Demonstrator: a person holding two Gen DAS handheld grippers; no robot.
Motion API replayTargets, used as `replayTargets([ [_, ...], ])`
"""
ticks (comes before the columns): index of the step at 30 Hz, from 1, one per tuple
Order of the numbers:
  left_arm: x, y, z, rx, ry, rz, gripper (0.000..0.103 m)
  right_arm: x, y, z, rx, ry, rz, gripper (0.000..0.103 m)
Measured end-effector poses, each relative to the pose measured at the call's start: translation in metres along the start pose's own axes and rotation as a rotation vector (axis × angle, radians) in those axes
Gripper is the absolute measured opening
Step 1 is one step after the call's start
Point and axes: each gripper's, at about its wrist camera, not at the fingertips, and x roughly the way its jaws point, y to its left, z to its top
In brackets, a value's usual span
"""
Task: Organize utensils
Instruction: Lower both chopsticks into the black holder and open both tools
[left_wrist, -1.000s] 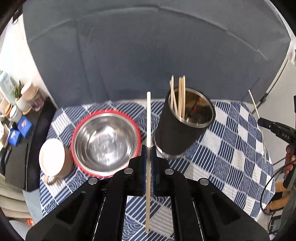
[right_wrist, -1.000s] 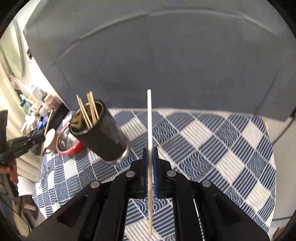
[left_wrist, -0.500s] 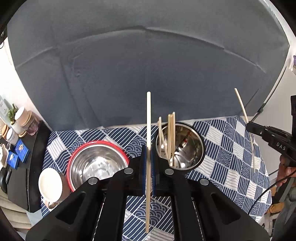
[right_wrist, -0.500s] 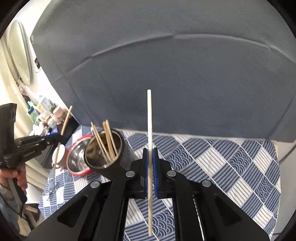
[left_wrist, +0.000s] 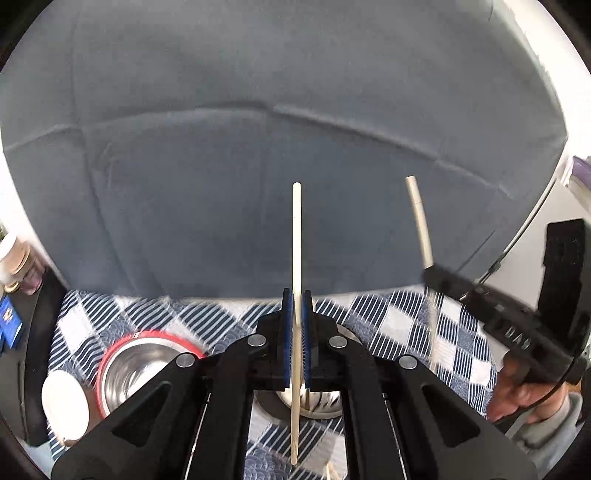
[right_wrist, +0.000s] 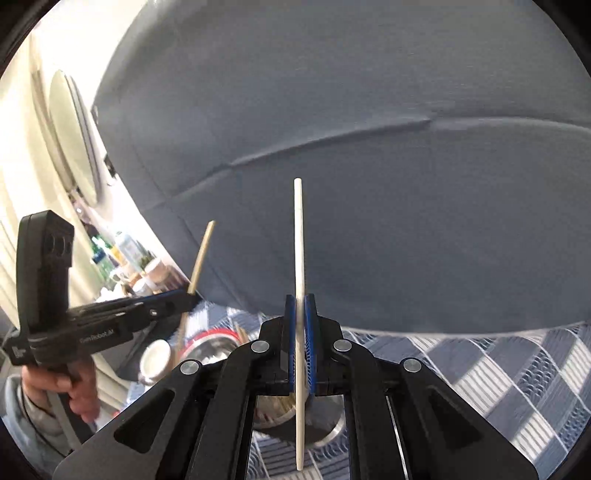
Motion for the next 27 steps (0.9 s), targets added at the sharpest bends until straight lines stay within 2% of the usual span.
replayTargets([
  [5, 0.005, -0.006, 0.001, 0.018, -0.118, -0.007, 0.005, 0.016, 0.008, -0.001, 0.003, -0.086, 0.075, 0.005],
  [11, 0.021, -0.007, -0.012, -0.002, -0.224, -0.062, 0.005, 0.037, 0.01, -0.014, 0.016, -0.178, 0.118, 0.005],
  [15, 0.027, -0.006, -0.032, 0.009, -0.287, -0.078, 0.005, 0.051, 0.005, -0.03, 0.03, -0.178, 0.127, 0.005],
  [20, 0.045, 0.006, -0.056, 0.001, -0.263, -0.056, 0.005, 0.06, 0.0, -0.048, 0.049, -0.159, 0.11, 0.005],
  [27, 0.055, 0.015, -0.081, -0.018, -0.221, -0.037, 0.005, 0.063, 0.011, -0.067, -0.006, -0.124, 0.061, 0.008],
])
